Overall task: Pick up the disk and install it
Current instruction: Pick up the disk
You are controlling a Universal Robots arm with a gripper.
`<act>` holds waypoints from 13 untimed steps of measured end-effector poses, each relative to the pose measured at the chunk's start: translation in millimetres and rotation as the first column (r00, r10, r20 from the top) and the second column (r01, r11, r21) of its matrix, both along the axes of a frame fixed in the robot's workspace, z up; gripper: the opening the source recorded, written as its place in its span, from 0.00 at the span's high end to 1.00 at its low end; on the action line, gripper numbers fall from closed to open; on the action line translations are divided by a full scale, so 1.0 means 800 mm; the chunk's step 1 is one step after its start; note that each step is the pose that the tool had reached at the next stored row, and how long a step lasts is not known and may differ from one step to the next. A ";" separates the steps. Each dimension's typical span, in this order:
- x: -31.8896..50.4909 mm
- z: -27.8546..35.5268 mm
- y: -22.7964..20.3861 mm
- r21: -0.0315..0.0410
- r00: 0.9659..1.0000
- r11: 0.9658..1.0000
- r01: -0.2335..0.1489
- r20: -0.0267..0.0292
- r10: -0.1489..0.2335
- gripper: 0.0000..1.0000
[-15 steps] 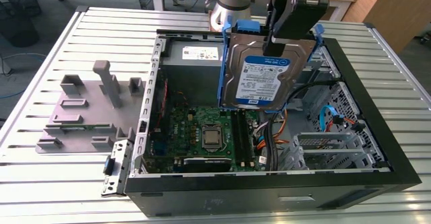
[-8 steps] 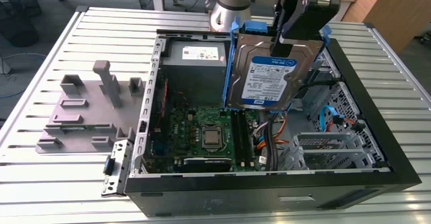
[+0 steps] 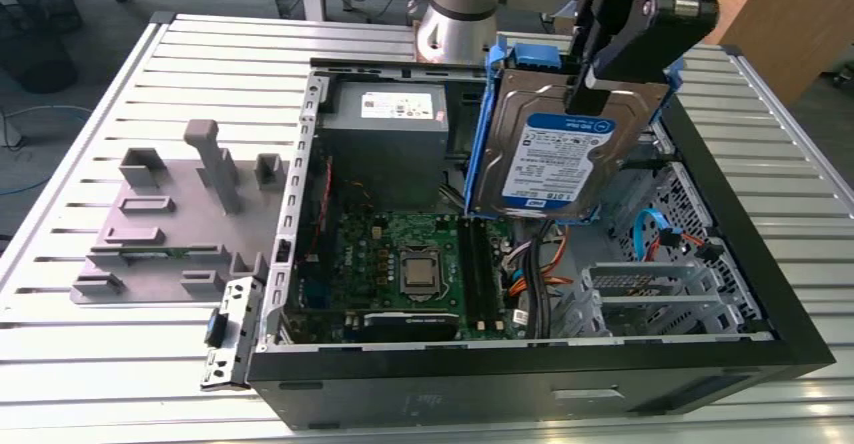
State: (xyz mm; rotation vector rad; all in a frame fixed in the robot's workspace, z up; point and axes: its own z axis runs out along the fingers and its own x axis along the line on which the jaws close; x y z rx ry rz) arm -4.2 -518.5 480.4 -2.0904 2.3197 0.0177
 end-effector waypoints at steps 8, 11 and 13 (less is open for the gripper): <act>0.015 -0.0004 -0.0107 0.000 1.000 1.000 0.000 0.000 0.000 0.65; 0.018 -0.0007 -0.0172 0.000 1.000 1.000 0.000 0.000 0.000 0.65; 0.020 -0.0009 -0.0215 0.000 1.000 1.000 0.000 0.000 0.000 0.65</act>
